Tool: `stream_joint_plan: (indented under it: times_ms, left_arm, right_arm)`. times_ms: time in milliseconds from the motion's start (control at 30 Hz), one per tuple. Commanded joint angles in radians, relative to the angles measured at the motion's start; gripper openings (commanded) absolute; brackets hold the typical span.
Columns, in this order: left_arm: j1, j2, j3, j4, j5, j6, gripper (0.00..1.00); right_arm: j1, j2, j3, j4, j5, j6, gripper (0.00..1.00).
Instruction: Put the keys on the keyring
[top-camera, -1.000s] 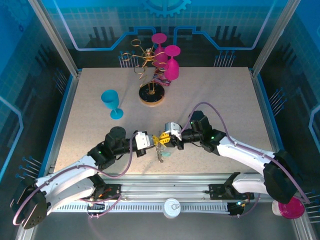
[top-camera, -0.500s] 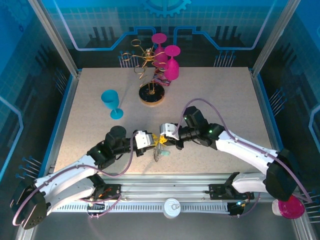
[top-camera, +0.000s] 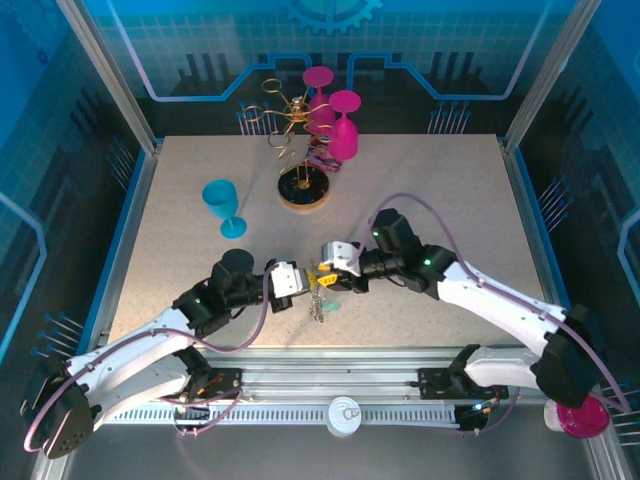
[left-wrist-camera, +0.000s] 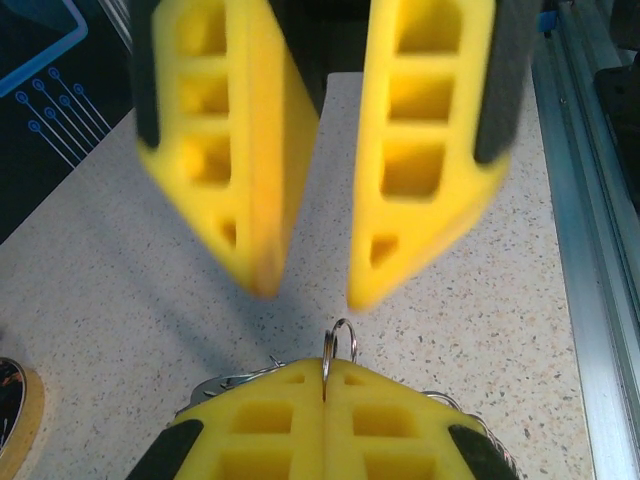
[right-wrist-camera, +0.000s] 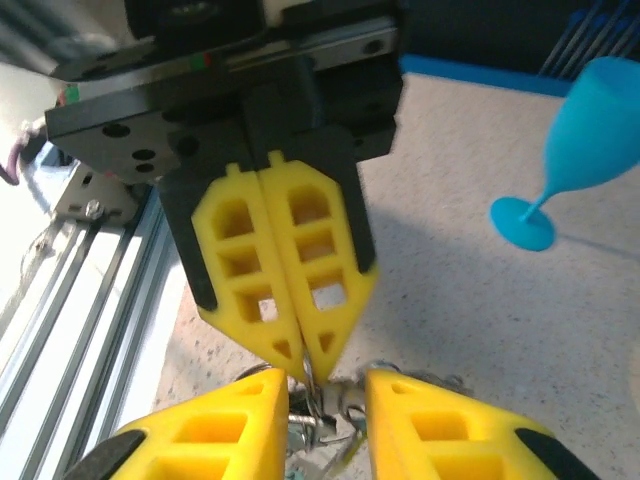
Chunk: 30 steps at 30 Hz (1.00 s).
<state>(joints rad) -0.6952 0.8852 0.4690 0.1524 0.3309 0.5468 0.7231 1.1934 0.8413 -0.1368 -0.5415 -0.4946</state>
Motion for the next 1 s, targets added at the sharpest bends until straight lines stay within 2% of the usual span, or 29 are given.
stream_joint_plan:
  times_ms: [0,267,400,567,733,800,867,900,967]
  left_arm:
    - [-0.001,-0.014,-0.021,0.098,0.044,-0.037,0.0]
    - [-0.001,-0.015,-0.03,0.12,0.074,-0.058,0.0]
    - [-0.002,-0.017,-0.036,0.137,0.078,-0.067,0.0]
    - [-0.001,-0.014,-0.037,0.15,0.081,-0.076,0.0]
    - [-0.002,-0.017,-0.042,0.162,0.08,-0.08,0.0]
    - [-0.002,-0.015,-0.045,0.174,0.082,-0.088,0.0]
    - [-0.002,-0.014,-0.042,0.176,0.08,-0.09,0.0]
    - [-0.002,-0.014,-0.041,0.17,0.075,-0.091,0.0]
    - [-0.001,-0.019,-0.035,0.147,0.054,-0.088,0.14]
  right_arm:
    - [-0.042,-0.046,-0.12,0.256,-0.084,0.113,0.28]
    - [-0.041,0.002,-0.164,0.328,-0.116,0.154,0.31]
    - [-0.033,0.026,-0.15,0.328,-0.129,0.151,0.29]
    - [-0.03,0.047,-0.133,0.316,-0.148,0.142,0.19]
    - [-0.028,0.054,-0.122,0.289,-0.149,0.12,0.14]
    - [-0.028,0.056,-0.117,0.285,-0.15,0.116,0.09]
    - [-0.027,0.054,-0.108,0.279,-0.15,0.114,0.0]
    - [-0.026,0.054,-0.102,0.272,-0.145,0.112,0.0]
    - [-0.02,0.048,-0.076,0.215,-0.13,0.08,0.0]
